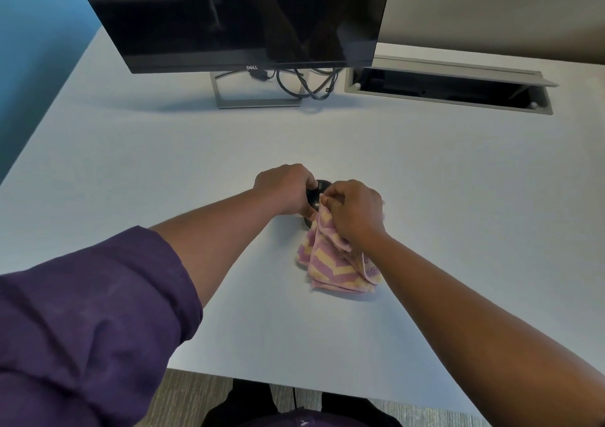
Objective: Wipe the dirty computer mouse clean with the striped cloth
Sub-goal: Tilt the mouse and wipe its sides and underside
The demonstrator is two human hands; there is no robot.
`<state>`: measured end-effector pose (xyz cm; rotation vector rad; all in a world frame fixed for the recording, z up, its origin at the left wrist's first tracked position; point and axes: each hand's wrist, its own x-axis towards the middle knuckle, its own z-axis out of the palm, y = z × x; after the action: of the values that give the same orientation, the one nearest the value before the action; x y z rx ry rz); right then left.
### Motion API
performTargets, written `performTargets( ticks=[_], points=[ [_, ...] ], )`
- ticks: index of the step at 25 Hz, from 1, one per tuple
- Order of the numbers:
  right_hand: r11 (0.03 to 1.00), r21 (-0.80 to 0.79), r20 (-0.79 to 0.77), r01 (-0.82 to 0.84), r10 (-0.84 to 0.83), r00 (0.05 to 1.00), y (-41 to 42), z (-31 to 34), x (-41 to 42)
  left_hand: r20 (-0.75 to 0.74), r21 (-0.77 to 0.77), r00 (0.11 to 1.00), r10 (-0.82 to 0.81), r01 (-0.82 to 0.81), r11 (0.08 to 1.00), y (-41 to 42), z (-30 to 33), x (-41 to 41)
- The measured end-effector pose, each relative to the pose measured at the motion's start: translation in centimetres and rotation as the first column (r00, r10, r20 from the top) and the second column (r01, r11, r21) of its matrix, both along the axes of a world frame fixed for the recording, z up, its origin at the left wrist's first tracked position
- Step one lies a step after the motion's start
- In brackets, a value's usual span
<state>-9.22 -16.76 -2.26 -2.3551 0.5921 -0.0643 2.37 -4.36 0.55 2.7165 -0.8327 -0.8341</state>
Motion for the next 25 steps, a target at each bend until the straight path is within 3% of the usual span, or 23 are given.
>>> performTargets(
  ticks=[5, 9, 12, 16, 20, 23, 25],
  points=[
    [1.0, -0.016, -0.039, 0.003, -0.003, 0.999, -1.0, 0.7, 1.6, -0.003, -0.012, 1.0, -0.001, 0.001, 1.0, 0.1, -0.1, 0.0],
    [0.988, -0.092, -0.055, -0.122, 0.118, 0.992, 0.1, 0.5, 1.1, -0.01, -0.006, 1.0, 0.022, -0.022, 1.0, 0.1, 0.0, 0.0],
    [0.998, -0.04, -0.084, -0.045, 0.042, 0.996, -0.6, 1.0, 2.3, -0.017, 0.01, 1.0, 0.021, -0.021, 1.0, 0.1, 0.1, -0.1],
    [0.988, -0.044, -0.112, -0.151, 0.145, 0.983, 0.1, 0.7, 1.7, -0.033, -0.01, 0.998, 0.051, -0.051, 0.999, 0.3, -0.1, 0.0],
    [0.997, -0.044, -0.11, -0.058, 0.053, 0.993, -0.7, 0.8, 2.6, -0.03, 0.004, 0.998, 0.052, -0.052, 0.999, 0.2, -0.1, -0.1],
    [0.99, -0.045, -0.099, -0.136, 0.131, 0.986, -0.3, 0.5, 1.6, -0.029, -0.008, 0.998, 0.056, -0.056, 0.998, 0.3, -0.3, 0.0],
    [0.994, -0.034, -0.095, -0.103, 0.1, 0.99, -0.8, 0.6, 1.8, -0.027, -0.012, 0.998, 0.053, -0.054, 0.998, 0.2, -0.4, -0.1]
  ],
)
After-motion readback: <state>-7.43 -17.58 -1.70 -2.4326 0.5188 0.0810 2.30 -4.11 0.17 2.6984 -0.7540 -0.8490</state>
